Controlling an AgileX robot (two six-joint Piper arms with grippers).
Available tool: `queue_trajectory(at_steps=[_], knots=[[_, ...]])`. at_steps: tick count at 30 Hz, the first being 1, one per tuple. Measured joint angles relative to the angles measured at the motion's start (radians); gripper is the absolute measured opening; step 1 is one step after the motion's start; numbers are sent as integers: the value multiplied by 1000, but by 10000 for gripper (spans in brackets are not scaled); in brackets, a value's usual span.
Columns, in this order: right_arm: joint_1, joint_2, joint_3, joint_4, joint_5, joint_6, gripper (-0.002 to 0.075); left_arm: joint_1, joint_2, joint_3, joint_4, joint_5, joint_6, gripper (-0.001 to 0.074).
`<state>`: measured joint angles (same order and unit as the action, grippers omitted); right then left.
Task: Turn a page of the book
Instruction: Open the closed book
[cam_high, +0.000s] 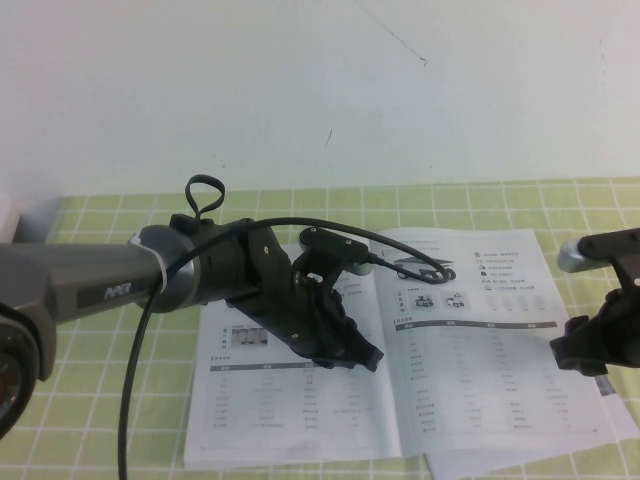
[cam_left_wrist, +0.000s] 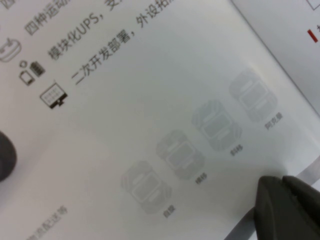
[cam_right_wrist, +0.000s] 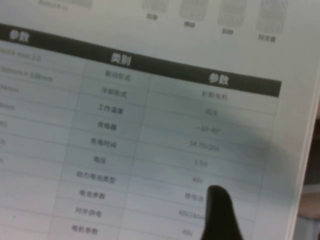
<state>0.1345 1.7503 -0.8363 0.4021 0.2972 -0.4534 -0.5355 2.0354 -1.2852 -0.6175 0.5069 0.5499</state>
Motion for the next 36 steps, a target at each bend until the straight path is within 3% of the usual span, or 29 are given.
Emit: queue_trajectory(at_steps=[6,13,36], knots=[[0,36,-2,22,-5,-7,447,0,0,0,-2,0,5,-4],[0,41,-12,116,-3,-96,449,0,0,0,-3,-1,9,-4],[0,74,-52,134,16,-170,428,0,1,0,-7,-4,14,-4]])
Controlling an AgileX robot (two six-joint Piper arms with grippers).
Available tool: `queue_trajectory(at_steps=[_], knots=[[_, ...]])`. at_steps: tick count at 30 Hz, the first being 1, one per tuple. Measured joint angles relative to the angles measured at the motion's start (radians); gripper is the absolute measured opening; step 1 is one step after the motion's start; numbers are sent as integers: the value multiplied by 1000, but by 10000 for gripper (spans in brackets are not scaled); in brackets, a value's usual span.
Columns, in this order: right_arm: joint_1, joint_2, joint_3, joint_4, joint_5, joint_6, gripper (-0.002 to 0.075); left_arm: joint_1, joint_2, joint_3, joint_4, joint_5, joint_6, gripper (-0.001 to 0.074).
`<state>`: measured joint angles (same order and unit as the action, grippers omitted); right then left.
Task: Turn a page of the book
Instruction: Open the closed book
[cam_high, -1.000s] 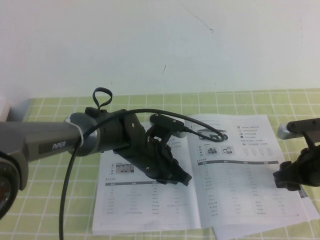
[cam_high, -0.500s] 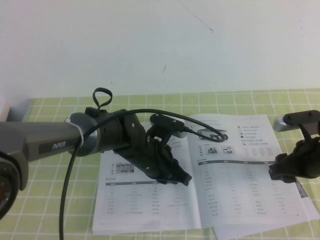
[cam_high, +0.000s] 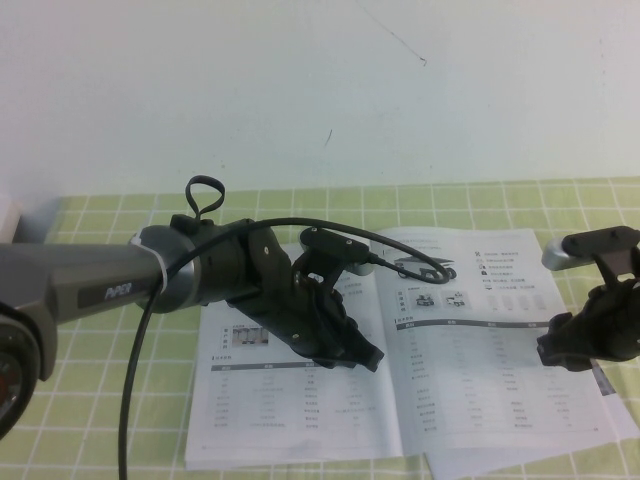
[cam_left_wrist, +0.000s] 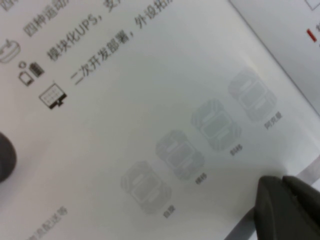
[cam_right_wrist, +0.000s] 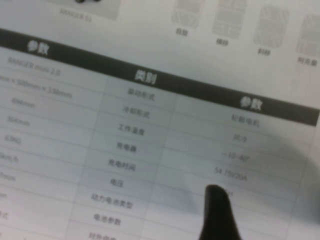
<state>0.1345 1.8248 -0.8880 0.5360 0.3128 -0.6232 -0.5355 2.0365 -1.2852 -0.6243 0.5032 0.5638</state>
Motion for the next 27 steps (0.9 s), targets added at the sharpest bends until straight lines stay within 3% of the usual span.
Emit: queue_trajectory(at_steps=[8,20,27], knots=[[0,4,-1,20,4,-14,419,0,0,0,-2,-1,0,-4],[58,18,-1,261,2,-231,417,0,0,0,-5,-1,18,-4],[62,24,-1,300,1,-255,405,0,0,0,-5,-1,18,-4]])
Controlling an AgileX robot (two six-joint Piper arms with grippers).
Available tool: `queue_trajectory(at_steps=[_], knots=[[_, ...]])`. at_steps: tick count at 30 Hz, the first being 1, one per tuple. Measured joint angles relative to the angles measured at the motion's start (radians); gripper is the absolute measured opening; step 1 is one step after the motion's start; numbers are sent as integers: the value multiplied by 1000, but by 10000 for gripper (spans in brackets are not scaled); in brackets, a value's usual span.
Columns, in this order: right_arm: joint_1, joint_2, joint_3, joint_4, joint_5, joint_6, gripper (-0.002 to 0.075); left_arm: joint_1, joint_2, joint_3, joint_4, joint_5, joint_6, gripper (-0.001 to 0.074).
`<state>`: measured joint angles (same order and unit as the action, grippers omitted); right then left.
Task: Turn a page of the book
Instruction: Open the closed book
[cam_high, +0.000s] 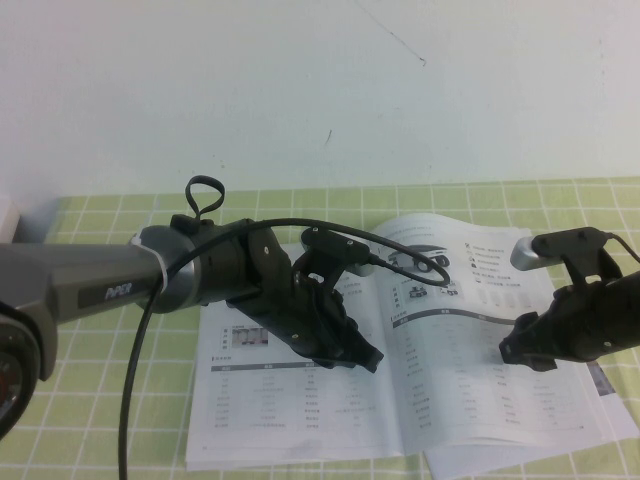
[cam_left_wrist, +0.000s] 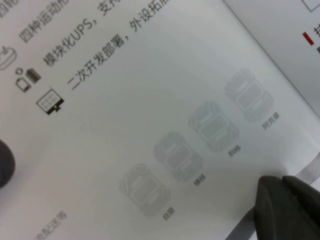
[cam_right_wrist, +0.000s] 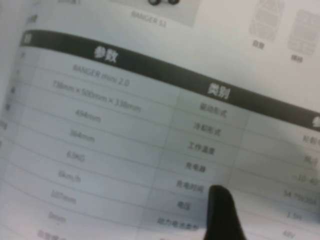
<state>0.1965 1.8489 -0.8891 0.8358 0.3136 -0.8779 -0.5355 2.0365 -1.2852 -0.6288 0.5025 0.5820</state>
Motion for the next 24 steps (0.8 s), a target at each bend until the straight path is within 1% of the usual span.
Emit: queue_trajectory(at_steps=[6,15,20,24], knots=[[0,2,-2,33,0,-18,404,0,0,0,0,0,0,-4],[4,13,-2,232,47,-203,400,0,-2,-4,-21,0,19,-4],[5,13,-2,247,54,-224,399,-5,-10,-19,-90,-3,104,-4],[-3,4,-2,250,84,-228,391,-10,-24,-32,-105,-3,128,-4]])
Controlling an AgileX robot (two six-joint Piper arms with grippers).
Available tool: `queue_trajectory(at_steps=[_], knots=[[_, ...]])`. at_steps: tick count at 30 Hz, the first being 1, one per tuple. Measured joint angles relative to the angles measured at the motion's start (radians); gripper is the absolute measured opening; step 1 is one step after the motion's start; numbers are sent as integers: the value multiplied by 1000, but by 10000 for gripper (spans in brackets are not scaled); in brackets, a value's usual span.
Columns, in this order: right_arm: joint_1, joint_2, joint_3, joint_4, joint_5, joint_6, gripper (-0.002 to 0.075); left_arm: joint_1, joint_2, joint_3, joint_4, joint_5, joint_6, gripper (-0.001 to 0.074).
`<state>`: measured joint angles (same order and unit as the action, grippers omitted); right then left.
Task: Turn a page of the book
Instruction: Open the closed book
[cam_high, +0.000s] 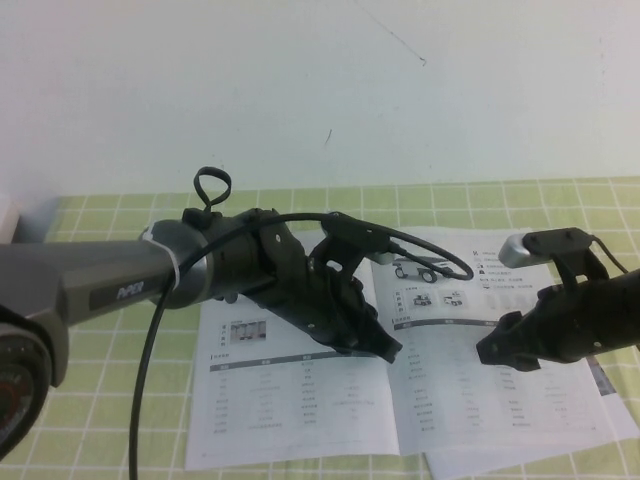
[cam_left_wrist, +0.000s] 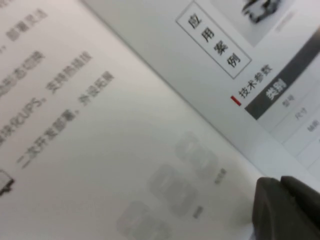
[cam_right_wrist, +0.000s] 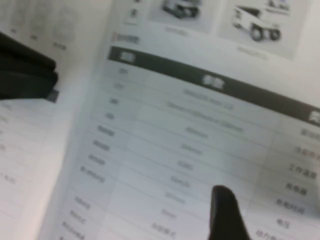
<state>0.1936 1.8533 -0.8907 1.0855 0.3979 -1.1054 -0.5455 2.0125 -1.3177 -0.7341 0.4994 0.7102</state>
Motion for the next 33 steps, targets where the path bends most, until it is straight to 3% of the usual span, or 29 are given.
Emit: queue_trajectory(at_steps=[3,7,11,16,21,24,27,31,33], knots=[[-23,-54,0,-22,42,2,351,9,0,-4,12,0,-2,-4],[-89,-192,0,-128,107,72,223,44,0,-4,16,2,-11,-4],[-109,-332,0,-363,212,213,53,86,0,-4,20,12,-20,-4],[-20,-373,0,-738,225,499,11,102,-2,-4,65,16,-26,-4],[37,-303,0,-1174,215,848,6,102,-2,-4,132,26,-72,-4],[36,-228,0,-1242,144,963,5,102,-2,-4,136,26,-79,-4],[26,-147,0,-1199,61,1057,22,102,-2,-4,136,30,-79,-4],[20,-74,0,-1115,23,1082,163,102,-2,-4,136,34,-79,-4],[20,-57,0,-1085,0,1086,279,102,-2,-4,131,36,-79,-4]])
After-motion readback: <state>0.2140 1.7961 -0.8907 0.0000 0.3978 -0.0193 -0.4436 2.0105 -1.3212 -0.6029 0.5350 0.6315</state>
